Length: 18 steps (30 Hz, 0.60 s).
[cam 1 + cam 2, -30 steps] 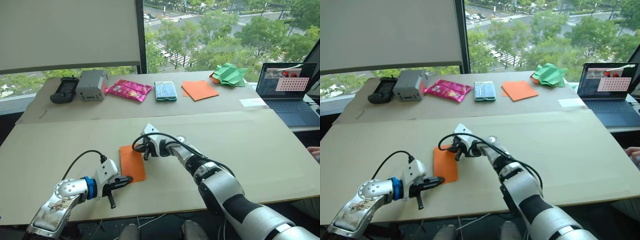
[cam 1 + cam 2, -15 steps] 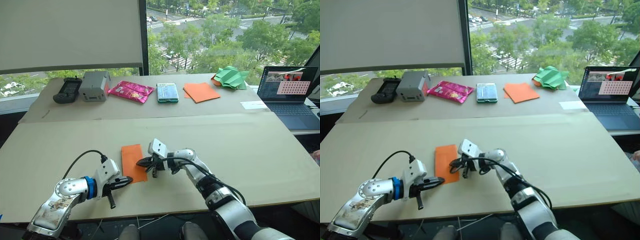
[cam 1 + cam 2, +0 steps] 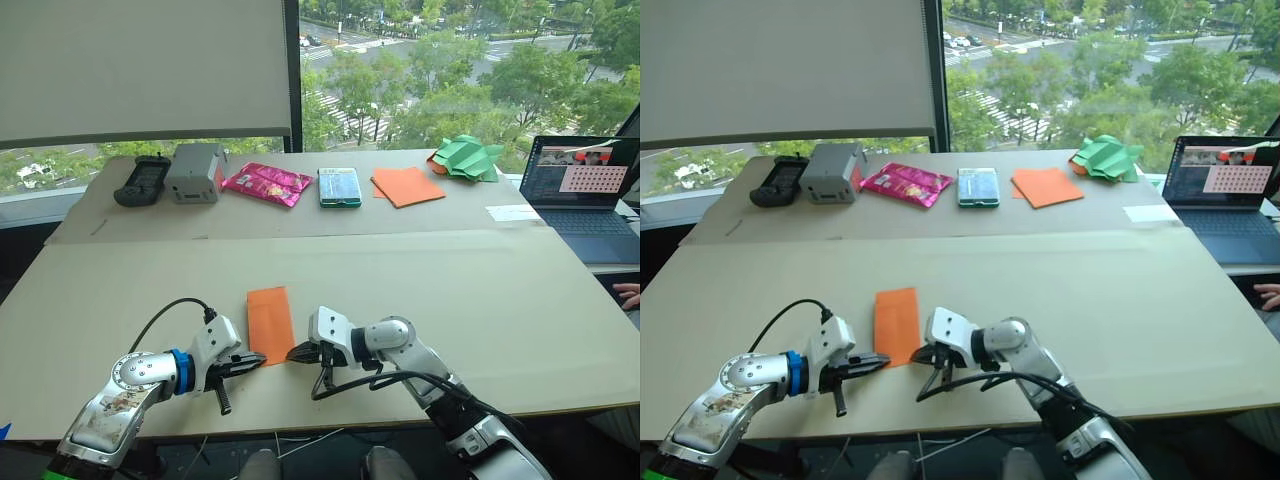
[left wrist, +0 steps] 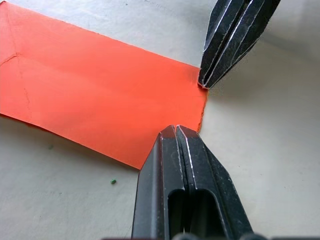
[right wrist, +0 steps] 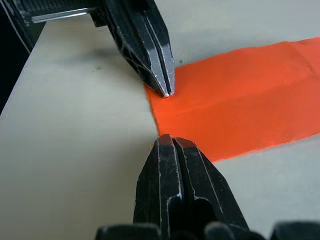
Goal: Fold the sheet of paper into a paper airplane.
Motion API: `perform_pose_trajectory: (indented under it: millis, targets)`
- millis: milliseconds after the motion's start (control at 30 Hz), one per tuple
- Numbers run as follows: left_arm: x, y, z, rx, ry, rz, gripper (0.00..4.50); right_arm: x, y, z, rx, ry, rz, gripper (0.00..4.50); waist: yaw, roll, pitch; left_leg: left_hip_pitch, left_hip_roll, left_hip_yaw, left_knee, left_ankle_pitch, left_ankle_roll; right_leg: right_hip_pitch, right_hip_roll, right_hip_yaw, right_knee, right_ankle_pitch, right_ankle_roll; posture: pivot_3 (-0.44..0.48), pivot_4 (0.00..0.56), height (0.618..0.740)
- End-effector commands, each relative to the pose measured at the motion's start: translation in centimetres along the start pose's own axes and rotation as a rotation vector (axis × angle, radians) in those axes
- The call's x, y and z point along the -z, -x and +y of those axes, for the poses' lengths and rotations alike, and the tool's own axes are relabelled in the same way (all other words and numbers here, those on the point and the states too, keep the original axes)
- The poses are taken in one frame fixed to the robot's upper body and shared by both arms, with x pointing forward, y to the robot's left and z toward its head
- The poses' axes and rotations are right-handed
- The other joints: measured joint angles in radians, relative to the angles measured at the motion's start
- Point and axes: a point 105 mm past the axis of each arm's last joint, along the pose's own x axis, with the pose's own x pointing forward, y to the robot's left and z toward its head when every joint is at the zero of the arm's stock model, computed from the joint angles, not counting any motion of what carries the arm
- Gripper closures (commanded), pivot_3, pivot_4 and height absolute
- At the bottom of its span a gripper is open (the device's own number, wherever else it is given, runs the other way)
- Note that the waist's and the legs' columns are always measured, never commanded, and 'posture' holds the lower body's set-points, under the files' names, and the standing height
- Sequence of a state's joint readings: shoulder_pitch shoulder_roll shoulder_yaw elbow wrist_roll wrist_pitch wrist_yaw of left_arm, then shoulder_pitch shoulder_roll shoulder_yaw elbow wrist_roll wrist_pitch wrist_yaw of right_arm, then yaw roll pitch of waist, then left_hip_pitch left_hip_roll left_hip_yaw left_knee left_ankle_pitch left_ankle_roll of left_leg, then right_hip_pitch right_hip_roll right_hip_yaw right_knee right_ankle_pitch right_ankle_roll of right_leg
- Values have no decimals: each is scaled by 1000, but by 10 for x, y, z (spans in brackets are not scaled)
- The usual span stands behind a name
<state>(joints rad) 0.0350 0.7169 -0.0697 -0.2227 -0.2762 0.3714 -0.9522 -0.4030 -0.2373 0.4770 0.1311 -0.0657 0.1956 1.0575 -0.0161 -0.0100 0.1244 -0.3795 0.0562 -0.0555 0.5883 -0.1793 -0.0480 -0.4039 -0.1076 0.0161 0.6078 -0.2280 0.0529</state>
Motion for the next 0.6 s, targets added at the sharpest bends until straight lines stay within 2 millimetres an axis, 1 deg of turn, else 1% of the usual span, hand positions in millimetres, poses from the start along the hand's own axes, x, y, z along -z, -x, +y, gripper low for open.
perform_pose_trajectory:
  millis: [33, 167, 267, 333, 400, 500, 567, 600]
  targets:
    - [4, -1, 1, 2, -9, 28, 4468, 25, -2, 24, -90, -77, 103, 4468, 1, 0, 0, 0, 0, 0, 0, 0, 0, 0, 0, 0, 0, 0, 0, 0, 150, 706]
    - [4, -1, 1, 2, -11, 25, 4468, 19, -1, 18, -53, -70, 87, 4468, 1, -1, 0, 0, 0, 0, 0, 0, 0, 0, 0, 0, -1, 0, 0, 0, 150, 706]
    - [0, 3, 4, -12, -15, 11, 4468, -5, 6, 3, 21, -92, -18, 4468, 1, -1, 0, 0, 0, 0, 0, 0, 0, 0, 0, 0, -1, 0, 0, 0, 150, 706]
    - [-6, 12, 11, -45, -24, -1, 4468, -25, 17, -5, 61, -117, -108, 4468, 1, -4, 3, -1, 0, 0, 0, 0, 0, -1, 0, 0, -2, 0, 0, 0, 150, 706]
    - [-20, 29, 21, -87, -19, -41, 4468, -47, 33, -12, 103, -140, -194, 4468, 1, -5, 7, -5, 0, 0, 0, 0, 0, -4, 0, -1, -1, 0, 0, 0, 150, 706]
    - [-34, 44, 30, -123, -22, -73, 4468, -62, 46, -13, 134, -159, -247, 4468, 3, -7, 9, -9, 0, 0, -1, 0, 0, -9, 0, -1, -1, 0, 0, 0, 150, 706]
    - [-39, 49, 33, -129, -31, -78, 4468, -69, 51, -11, 150, -166, -267, 4468, 5, -7, 9, -9, 1, 0, -1, 0, 0, -8, 0, -1, -1, 0, 0, 0, 150, 706]
    - [-39, 48, 34, -129, -41, -72, 4468, -70, 52, -11, 164, -169, -261, 4468, 5, -7, 9, -9, 1, 0, -1, 0, 0, -8, 0, -2, -1, 0, 0, 0, 150, 706]
